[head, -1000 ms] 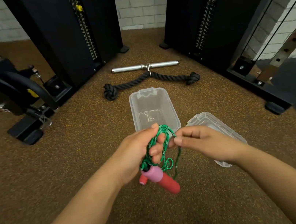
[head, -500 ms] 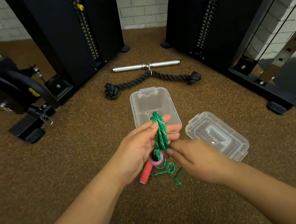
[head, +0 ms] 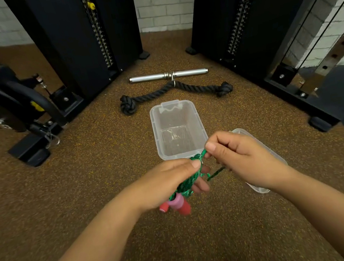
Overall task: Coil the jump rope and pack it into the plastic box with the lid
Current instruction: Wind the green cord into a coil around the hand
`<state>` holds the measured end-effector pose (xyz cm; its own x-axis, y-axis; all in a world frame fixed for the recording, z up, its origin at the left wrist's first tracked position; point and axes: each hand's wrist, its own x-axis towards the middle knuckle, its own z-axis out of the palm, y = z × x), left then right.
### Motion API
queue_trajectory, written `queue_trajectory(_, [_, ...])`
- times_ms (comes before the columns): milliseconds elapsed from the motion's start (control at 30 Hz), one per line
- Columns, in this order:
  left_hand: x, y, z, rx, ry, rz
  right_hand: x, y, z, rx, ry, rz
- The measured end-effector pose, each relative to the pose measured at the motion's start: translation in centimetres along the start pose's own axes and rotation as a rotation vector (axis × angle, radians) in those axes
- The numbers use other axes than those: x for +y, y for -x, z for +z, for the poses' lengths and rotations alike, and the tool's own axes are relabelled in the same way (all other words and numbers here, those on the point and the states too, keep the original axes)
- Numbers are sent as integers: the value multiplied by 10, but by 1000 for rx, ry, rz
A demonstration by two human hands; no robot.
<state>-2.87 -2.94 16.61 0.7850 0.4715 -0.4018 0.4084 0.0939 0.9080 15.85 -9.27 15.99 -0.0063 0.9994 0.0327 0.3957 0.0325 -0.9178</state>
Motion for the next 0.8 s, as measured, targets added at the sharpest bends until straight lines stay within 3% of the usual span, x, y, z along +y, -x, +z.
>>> queue_trajectory(133, [3, 0, 1, -12, 79, 53, 10, -4, 3, 78, -16, 73])
queue_trajectory(333, [2, -2, -3, 61, 276, 73, 12, -5, 10, 61, -140, 151])
queue_trajectory(500, [2, -5, -6, 108, 621, 140, 17, -4, 9, 55, -145, 138])
queue_trajectory(633, [7, -5, -12, 188, 884, 181, 21, 1, 17, 29, 64, 103])
queue_trajectory(800, [8, -4, -13, 218, 824, 201, 17, 9, 33, -118, 367, 18])
